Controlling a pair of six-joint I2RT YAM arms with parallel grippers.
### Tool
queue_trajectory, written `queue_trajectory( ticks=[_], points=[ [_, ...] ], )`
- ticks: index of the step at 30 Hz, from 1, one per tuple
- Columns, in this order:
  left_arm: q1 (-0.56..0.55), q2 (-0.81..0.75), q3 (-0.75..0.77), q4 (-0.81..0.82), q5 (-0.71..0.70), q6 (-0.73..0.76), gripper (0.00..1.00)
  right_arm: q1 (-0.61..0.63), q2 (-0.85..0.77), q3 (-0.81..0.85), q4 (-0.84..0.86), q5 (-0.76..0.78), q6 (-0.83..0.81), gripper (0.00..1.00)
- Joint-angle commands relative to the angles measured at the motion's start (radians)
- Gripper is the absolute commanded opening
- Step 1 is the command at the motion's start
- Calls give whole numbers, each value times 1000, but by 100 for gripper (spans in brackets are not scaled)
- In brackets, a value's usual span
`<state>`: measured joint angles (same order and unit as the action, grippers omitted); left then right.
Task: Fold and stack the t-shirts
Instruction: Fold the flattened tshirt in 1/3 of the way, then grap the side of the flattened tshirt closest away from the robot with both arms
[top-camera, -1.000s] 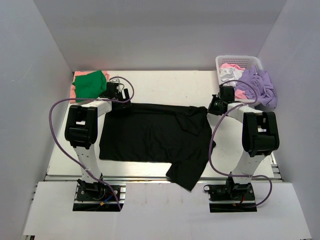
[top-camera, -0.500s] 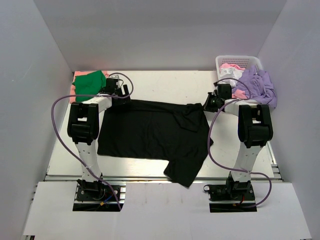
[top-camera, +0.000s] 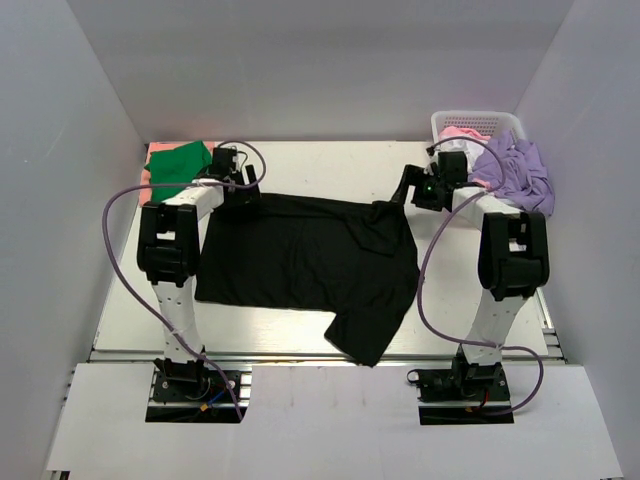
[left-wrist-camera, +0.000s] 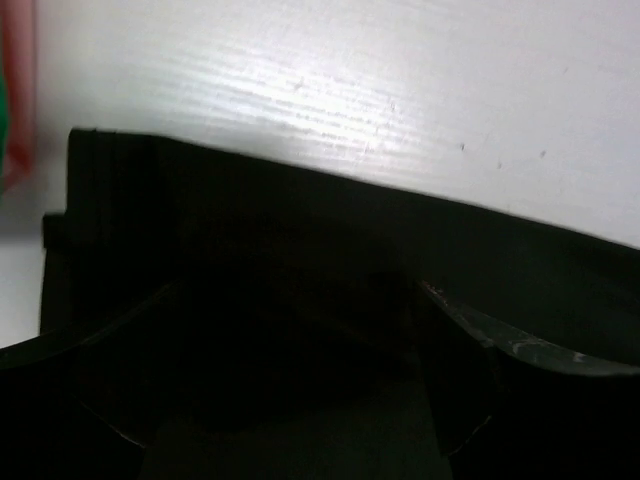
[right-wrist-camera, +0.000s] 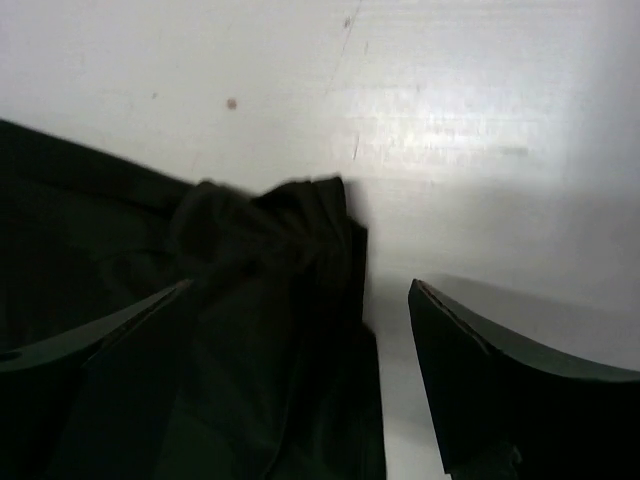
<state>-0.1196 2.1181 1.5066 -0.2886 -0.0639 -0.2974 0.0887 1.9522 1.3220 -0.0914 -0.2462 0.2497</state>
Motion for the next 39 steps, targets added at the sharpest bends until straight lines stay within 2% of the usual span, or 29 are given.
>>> queue_trajectory(
  ticks=[1,3,5,7,8,13,16,22,27,31,35,39],
  points=[
    [5,-156,29,-121,-42,-5,100,5,-184,-68,-27,2,-30,90],
    [5,-196,29,-207,-51,-19,100,20,-237,-105,-42,33,-47,90],
    [5,-282,-37,-265,-95,-75,100,45,-347,-193,-88,74,-56,90],
    [5,-352,-124,-297,-141,-127,100,94,-459,-258,-108,125,-69,90],
    [5,-427,-158,-311,-160,-202,100,111,-482,-297,-146,145,-67,90],
    [5,-615,-429,-424,-200,-382,100,284,-671,-478,-183,136,-32,90],
    [5,-696,-560,-475,-218,-468,100,373,-732,-541,-238,119,-88,90],
    [23,-799,-738,-530,-258,-589,100,638,-736,-524,-409,114,-208,90],
    [66,-926,-825,-541,-339,-641,100,843,-698,-544,-367,165,-204,90],
    [107,-989,-885,-459,-363,-651,100,910,-668,-541,-340,185,-205,90],
    [129,-989,-939,-304,-324,-638,84,967,-648,-535,-343,211,-198,90],
    [138,-946,-959,-244,-309,-626,73,1026,-621,-540,-355,212,-149,90]
  ],
)
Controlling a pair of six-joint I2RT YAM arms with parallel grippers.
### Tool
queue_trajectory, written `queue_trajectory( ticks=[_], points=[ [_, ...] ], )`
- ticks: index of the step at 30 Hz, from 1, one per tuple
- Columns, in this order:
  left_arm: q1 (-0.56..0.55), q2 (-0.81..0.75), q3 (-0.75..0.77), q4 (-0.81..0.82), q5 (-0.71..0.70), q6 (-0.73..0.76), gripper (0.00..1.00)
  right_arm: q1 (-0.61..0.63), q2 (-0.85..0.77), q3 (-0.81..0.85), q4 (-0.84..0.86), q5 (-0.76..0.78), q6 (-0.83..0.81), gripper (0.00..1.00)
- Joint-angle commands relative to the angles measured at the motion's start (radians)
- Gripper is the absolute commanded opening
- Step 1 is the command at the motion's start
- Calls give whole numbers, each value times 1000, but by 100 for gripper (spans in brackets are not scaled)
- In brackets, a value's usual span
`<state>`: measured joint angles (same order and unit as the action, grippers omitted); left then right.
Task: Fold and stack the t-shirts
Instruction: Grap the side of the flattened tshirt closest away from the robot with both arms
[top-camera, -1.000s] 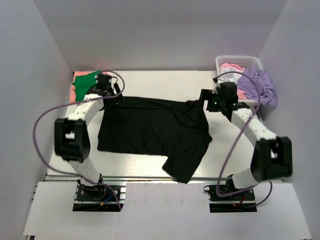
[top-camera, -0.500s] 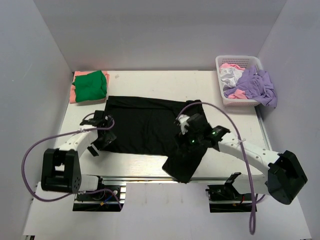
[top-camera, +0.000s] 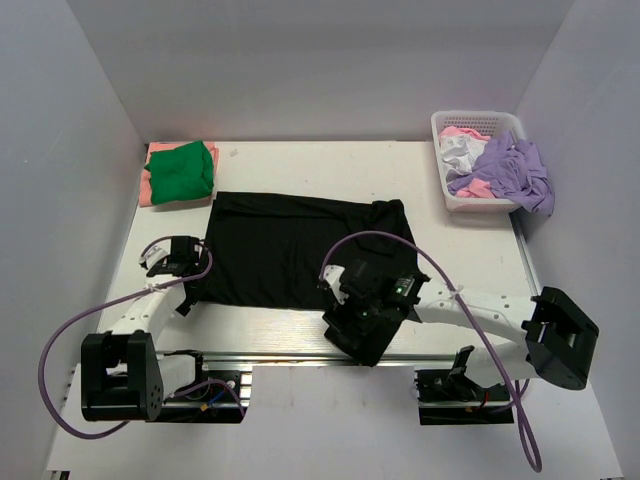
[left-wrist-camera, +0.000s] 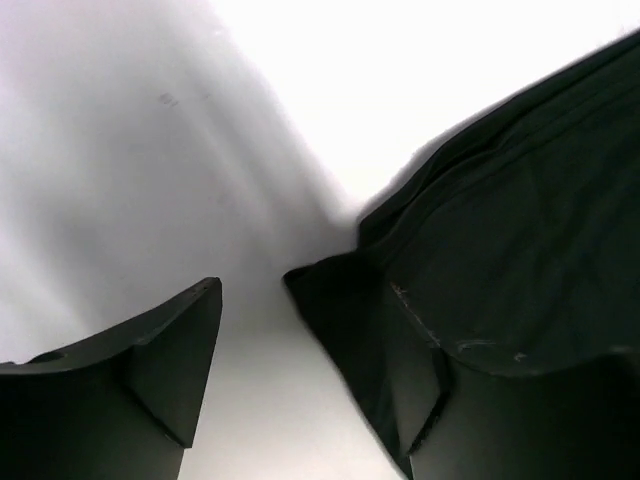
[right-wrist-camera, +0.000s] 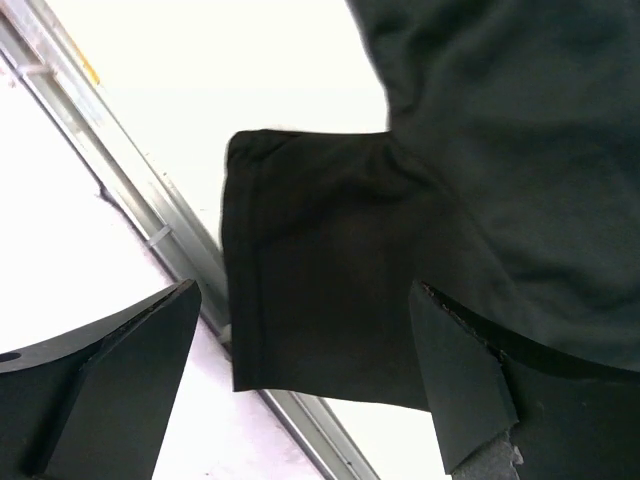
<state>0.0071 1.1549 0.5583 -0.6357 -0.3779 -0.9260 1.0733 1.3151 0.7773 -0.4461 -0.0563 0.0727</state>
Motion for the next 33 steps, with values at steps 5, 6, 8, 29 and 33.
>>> queue_trajectory(
  ticks=[5,6,8,29,33],
  points=[
    [31,55,-54,212,74,41,55,88,91,20,-29,153,65,90],
    [31,55,-63,226,74,41,43,96,99,22,-34,160,85,90],
    [31,66,-72,257,99,70,29,108,128,23,-43,188,119,90],
    [31,-54,-43,228,128,142,0,155,174,42,-68,291,171,0],
    [31,-54,-22,218,171,142,0,106,128,48,-63,300,134,0]
  ],
)
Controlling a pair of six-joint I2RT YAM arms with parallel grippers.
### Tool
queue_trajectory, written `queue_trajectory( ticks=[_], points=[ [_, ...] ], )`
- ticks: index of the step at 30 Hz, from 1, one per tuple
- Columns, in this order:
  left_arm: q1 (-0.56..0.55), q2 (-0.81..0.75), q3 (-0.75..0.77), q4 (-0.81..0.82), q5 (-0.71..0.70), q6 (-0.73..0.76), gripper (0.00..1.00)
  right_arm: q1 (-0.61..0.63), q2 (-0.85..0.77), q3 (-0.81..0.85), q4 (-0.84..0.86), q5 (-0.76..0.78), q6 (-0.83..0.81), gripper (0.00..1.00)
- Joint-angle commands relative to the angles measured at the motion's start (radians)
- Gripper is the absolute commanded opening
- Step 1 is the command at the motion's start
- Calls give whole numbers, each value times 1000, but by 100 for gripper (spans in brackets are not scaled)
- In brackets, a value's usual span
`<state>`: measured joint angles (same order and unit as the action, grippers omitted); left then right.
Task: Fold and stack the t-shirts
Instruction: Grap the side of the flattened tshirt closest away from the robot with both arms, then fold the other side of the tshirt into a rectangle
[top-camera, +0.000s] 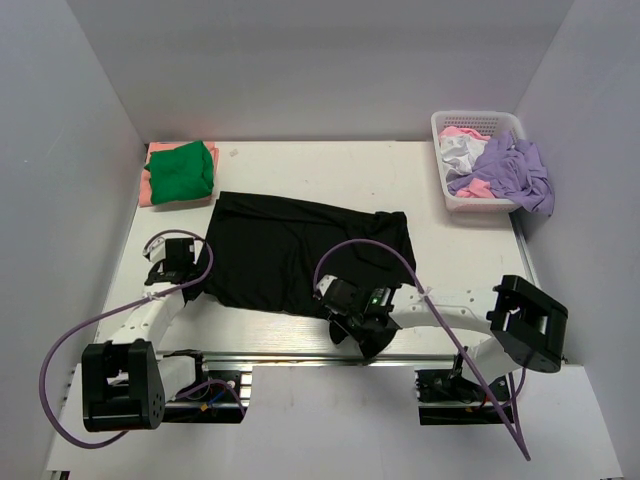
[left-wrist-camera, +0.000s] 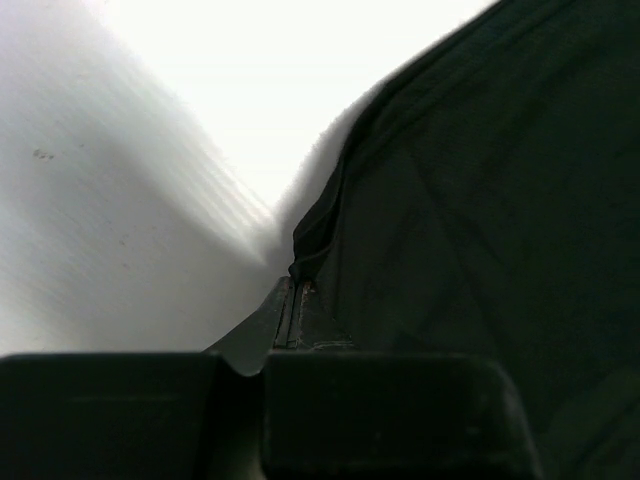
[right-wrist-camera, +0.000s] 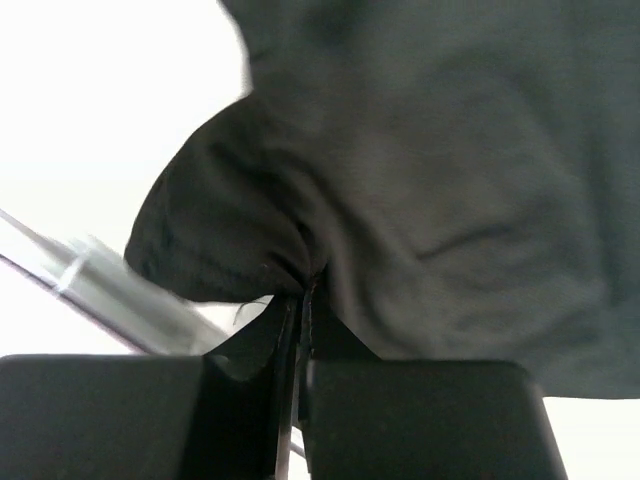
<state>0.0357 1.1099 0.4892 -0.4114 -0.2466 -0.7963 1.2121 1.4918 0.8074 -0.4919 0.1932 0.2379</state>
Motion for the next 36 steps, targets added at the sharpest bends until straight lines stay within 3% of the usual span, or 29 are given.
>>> queue_trajectory(
  ticks=[1,11,21,36],
  points=[
    [3,-9,48,-6,52,12,0,-60,-47,19,-17,43,-55,0],
    [3,13,187,-18,61,3,0,-201,-67,121,-7,-112,-277,0],
    [3,172,330,-27,40,3,0,-388,-30,251,-7,-118,-403,0],
    [3,447,583,8,9,3,0,-611,154,478,-63,-181,-564,0]
  ],
)
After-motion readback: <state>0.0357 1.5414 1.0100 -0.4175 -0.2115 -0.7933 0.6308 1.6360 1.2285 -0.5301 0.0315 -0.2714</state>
